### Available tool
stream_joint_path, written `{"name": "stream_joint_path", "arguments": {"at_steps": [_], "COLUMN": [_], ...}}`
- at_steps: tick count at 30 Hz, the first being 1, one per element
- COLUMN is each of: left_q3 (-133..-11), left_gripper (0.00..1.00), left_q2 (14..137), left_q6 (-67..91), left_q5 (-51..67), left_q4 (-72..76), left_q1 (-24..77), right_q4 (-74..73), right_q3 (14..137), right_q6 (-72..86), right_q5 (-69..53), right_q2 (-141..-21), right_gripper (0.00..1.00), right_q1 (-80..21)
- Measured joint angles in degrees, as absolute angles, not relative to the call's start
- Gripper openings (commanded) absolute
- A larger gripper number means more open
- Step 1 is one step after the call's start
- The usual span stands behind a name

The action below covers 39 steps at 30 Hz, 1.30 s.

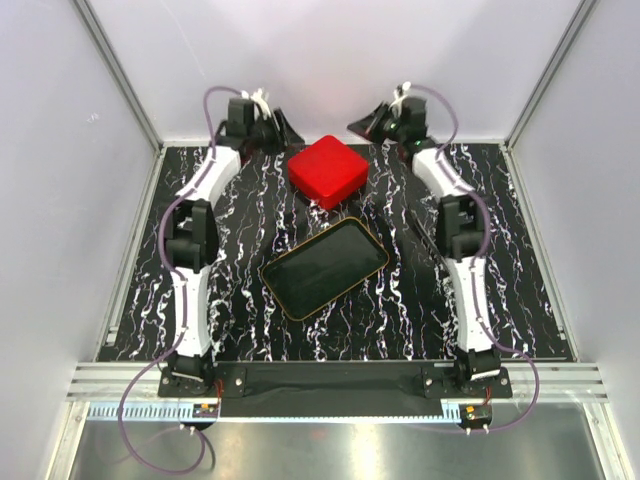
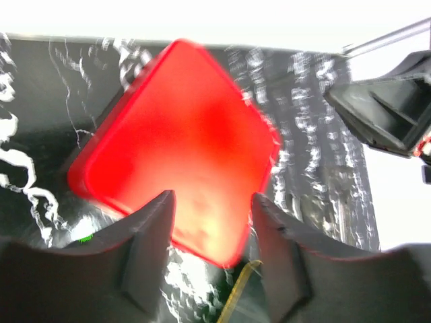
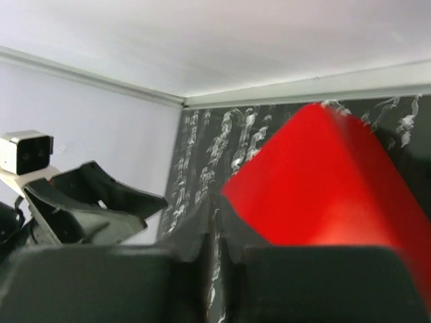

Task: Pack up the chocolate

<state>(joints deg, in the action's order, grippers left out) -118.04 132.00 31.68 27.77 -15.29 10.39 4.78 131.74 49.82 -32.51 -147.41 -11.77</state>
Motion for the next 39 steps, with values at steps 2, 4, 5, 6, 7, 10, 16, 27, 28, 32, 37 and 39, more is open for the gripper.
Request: {"name": "stream_joint_path", "arguments": {"at_steps": [2, 4, 5, 6, 7, 10, 16, 27, 28, 32, 37, 39], "left_q3": [-114.1, -107.8, -104.9, -101.6, -98.4, -89.3, -79.4, -65.0, -64.5, -63.6, -63.6, -63.6], "left_gripper": [0.78, 0.99, 0.99, 0.99, 0.99, 0.99, 0.99, 0.99, 0.99, 0.99, 0.99, 0.99], "left_q2": [124.7, 114.9, 109.9, 105.1, 99.9, 86.6, 71.5, 51.9, 50.9, 47.6, 45.3, 44.6], "left_q6": [31.4, 30.4, 30.2, 29.9, 29.7, 28.5, 23.8, 19.7, 19.7, 19.6, 19.2, 19.1], "left_q5": [26.9, 25.7, 25.0, 24.4, 23.9, 23.0, 19.7, 17.7, 17.7, 17.7, 17.3, 17.1], "left_q4": [-16.0, -17.2, -17.5, -16.8, -17.1, -16.5, -22.7, -31.7, -31.9, -33.2, -34.4, -34.8], "left_q1": [10.3, 10.4, 10.6, 10.8, 11.0, 11.7, 14.3, 16.1, 16.2, 16.2, 16.2, 16.2], "right_q4": [1.9, -0.6, -1.8, -3.8, -6.0, -11.8, -23.9, -36.2, -36.4, -37.3, -37.9, -38.2], "right_q3": [122.0, 111.6, 107.4, 102.6, 99.3, 93.3, 81.6, 61.9, 60.8, 58.8, 58.8, 58.8], "right_q6": [47.2, 43.9, 41.9, 39.4, 37.1, 31.6, 26.1, 25.9, 25.9, 26.0, 25.6, 25.3], "right_q5": [-31.9, -29.8, -29.1, -27.7, -26.1, -21.7, -13.6, -8.3, -8.2, -8.1, -7.4, -6.6], "right_q2": [-136.6, -124.1, -118.7, -111.7, -106.0, -92.9, -76.9, -53.1, -51.5, -48.9, -48.4, -48.1], "right_gripper": [0.69, 1.0, 1.0, 1.0, 1.0, 1.0, 1.0, 1.0, 1.0, 1.0, 1.0, 1.0], "right_q1": [-11.7, -12.0, -12.2, -12.5, -12.8, -13.6, -13.6, -13.6, -13.6, -13.6, -13.6, -13.6]}}
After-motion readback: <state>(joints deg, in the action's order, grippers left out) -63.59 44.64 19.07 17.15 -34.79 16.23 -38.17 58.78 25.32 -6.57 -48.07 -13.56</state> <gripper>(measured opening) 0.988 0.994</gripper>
